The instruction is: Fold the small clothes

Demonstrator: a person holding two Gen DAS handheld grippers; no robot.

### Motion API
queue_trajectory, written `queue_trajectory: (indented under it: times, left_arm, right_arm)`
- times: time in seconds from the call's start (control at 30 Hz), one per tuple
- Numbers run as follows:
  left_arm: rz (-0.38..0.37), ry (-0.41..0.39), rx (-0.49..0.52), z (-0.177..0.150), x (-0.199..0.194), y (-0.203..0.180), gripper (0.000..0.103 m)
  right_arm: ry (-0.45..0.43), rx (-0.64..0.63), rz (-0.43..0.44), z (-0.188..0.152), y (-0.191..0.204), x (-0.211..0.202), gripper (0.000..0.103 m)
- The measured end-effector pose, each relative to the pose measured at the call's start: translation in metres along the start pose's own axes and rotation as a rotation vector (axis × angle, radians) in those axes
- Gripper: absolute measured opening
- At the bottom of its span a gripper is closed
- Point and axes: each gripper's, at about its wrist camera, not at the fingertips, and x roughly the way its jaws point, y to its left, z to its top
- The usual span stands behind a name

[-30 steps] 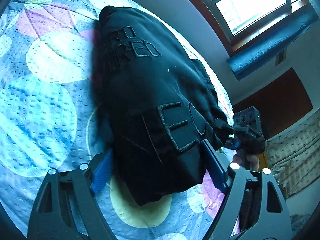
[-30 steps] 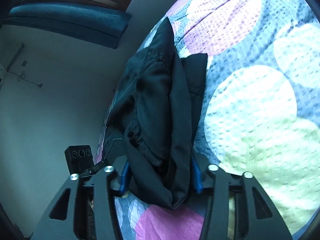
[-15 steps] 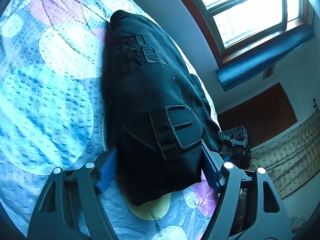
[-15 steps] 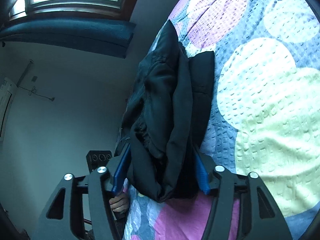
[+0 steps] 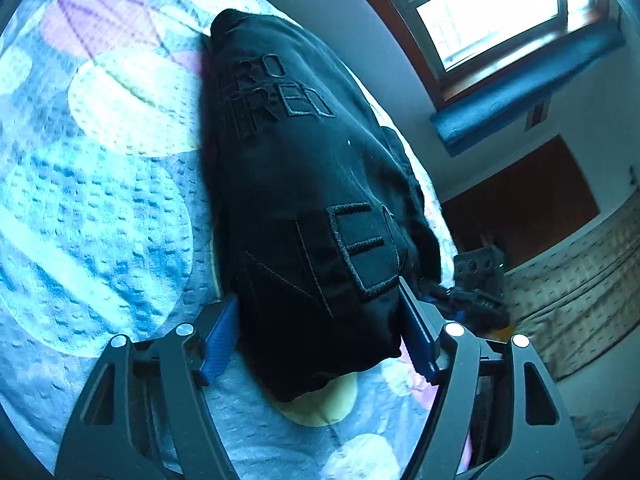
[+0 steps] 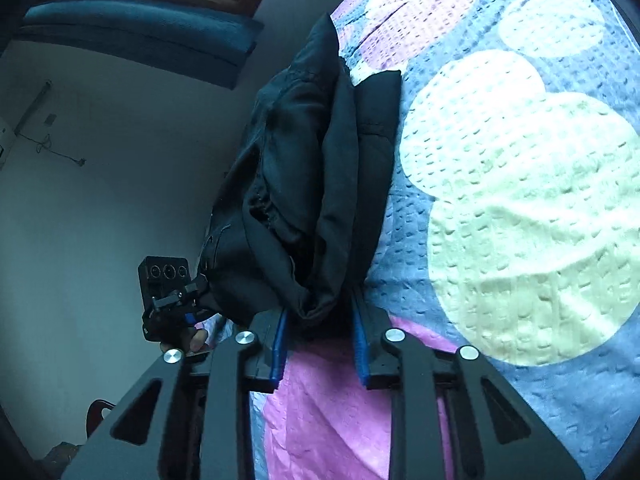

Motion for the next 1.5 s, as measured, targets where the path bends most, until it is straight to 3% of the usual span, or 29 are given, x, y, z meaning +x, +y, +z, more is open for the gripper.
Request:
queue_trajectory:
  times: [0.33,0.5,0.63,0.73,0.8,0.9,1.0,1.17,1.37,1.5]
  left_arm:
    - [0.026,-0.037,-0.01,-0.005,-0.003,-0.005,0.073]
    - [0.085,-0.065,-0.011,-0.014,-0.009,-0.013,0.075]
    - [0.224,-0.115,0.011,-0.029,-0.017,-0.029,0.084]
    - [0.369,-0.157,0.056,-0.041,-0.022,-0.047,0.092]
    - [0.459,-0.184,0.082,-0.048,-0.025,-0.057,0.095]
    - [0.565,-0.209,0.091,-0.055,-0.028,-0.066,0.097]
    - [0.65,-0.239,0.088,-0.062,-0.033,-0.072,0.098]
    - [0.714,-0.253,0.072,-0.069,-0.041,-0.079,0.1]
    - [0.78,-0.26,0.083,-0.082,-0.044,-0.09,0.101]
    - [0.826,-0.288,0.128,-0.09,-0.044,-0.104,0.101]
  right_arm:
    - [-0.029,0.013,0.028,0.003,-0.006,-0.001,0.03]
    - [-0.053,0.036,0.041,-0.001,-0.014,-0.011,0.031]
    - [-0.07,0.019,0.02,-0.008,-0.009,-0.015,0.039]
    - [-0.077,-0.022,-0.002,-0.014,0.002,-0.014,0.052]
    - [-0.079,-0.065,-0.024,-0.019,0.012,-0.012,0.067]
    - [-0.056,-0.135,-0.111,-0.025,0.033,-0.002,0.083]
    - [-0.047,-0.21,-0.261,-0.032,0.052,0.009,0.083]
    - [-0.085,-0.297,-0.443,-0.04,0.071,0.017,0.083]
    - [-0.135,-0.366,-0.601,-0.049,0.074,0.022,0.083]
    - [-0.165,-0.357,-0.634,-0.05,0.074,0.021,0.083]
